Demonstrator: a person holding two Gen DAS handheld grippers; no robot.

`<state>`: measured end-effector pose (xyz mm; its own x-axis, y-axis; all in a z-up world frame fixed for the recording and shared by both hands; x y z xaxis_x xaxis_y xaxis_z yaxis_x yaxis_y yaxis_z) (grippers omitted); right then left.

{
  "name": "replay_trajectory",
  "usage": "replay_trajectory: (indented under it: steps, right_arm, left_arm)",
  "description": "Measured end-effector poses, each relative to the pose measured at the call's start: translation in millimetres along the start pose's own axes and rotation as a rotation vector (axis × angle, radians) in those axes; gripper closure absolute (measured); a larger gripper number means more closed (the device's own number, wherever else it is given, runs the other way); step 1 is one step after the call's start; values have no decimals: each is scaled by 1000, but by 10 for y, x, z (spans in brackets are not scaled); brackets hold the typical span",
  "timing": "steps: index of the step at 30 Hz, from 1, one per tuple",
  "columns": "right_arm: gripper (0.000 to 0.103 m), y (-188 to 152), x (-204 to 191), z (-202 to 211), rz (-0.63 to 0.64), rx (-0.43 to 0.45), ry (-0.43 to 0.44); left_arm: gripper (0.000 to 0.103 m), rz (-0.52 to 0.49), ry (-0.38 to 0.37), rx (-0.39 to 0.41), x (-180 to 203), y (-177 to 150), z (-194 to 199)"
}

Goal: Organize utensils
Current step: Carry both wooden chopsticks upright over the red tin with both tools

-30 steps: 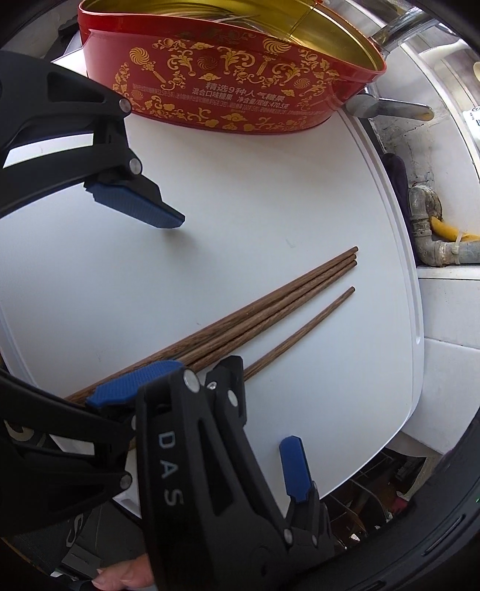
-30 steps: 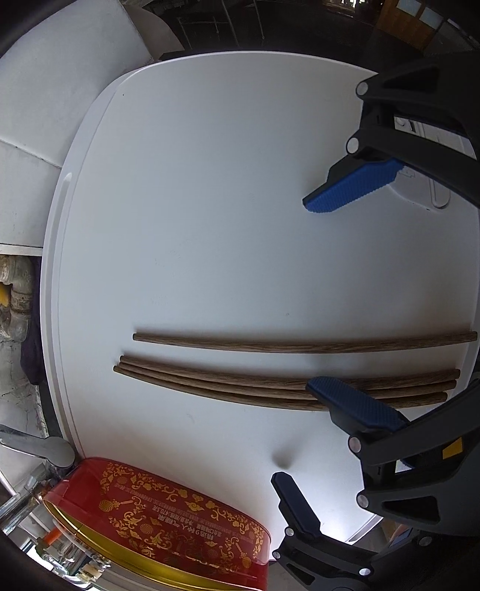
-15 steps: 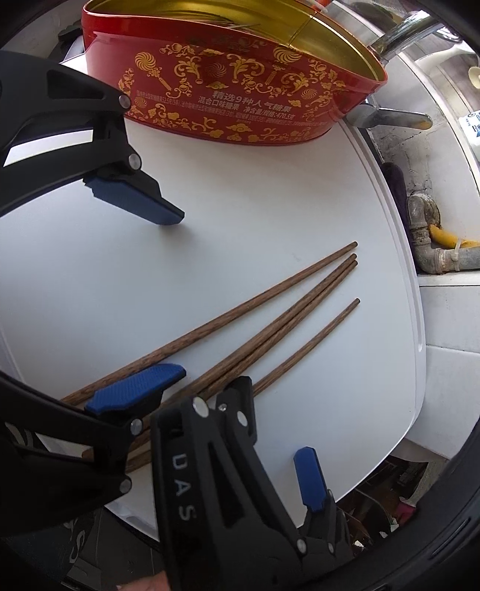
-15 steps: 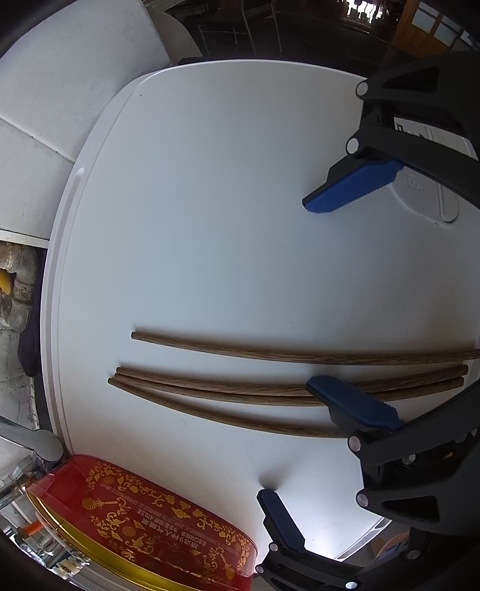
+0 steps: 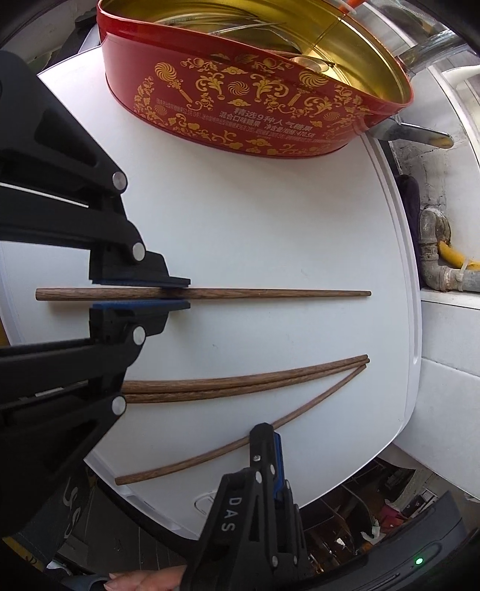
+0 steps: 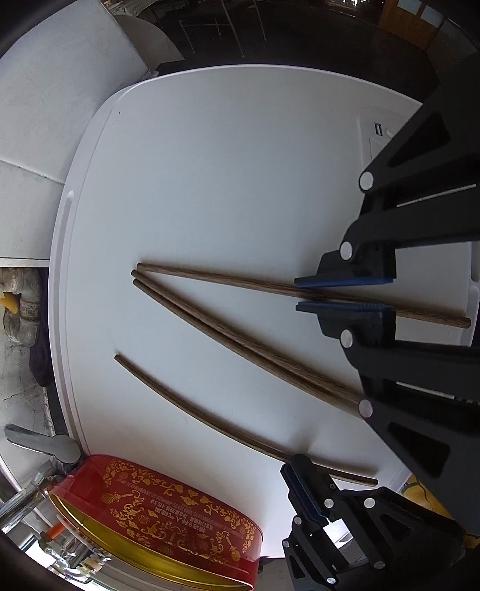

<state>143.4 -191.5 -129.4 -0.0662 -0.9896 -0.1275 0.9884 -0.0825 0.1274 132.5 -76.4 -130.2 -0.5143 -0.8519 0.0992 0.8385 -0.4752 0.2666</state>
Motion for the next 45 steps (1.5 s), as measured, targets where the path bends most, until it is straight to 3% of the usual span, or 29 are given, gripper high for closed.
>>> replay_trajectory:
  steps: [9, 14, 20, 34, 41, 45]
  right_arm:
    - [96, 8, 210, 458, -71, 91, 106]
    - [96, 160, 56, 861, -40, 175, 154]
    - [97, 402, -381, 1180, 43, 236, 203]
    - [97, 864, -1611, 1558, 235, 283, 272]
    - [97, 1121, -2095, 1381, 299, 235, 263]
    - [97, 1252, -2221, 1118, 295, 187, 220]
  left_arm:
    - [97, -17, -1, 101, 2, 62, 435]
    - [97, 2, 14, 180, -183, 119, 818]
    - [97, 34, 63, 286, -525, 121, 1267]
    - [97, 197, 135, 397, -1572, -135, 1762]
    - [97, 243, 154, 369, -1977, -109, 1625]
    - [97, 286, 120, 330, -2180, -102, 1419]
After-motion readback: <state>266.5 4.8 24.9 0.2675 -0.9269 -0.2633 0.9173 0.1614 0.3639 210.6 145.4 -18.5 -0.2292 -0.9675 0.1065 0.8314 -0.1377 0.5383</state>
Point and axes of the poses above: each gripper's, at about its wrist camera, not at the fingertips, and z roughly against the way its jaws point, x to its right, y to its top, the point moved 2 cm from there along -z, roughly the way its jaws point, and after that the axes turned 1 degree about x, right-handed, at the moved point
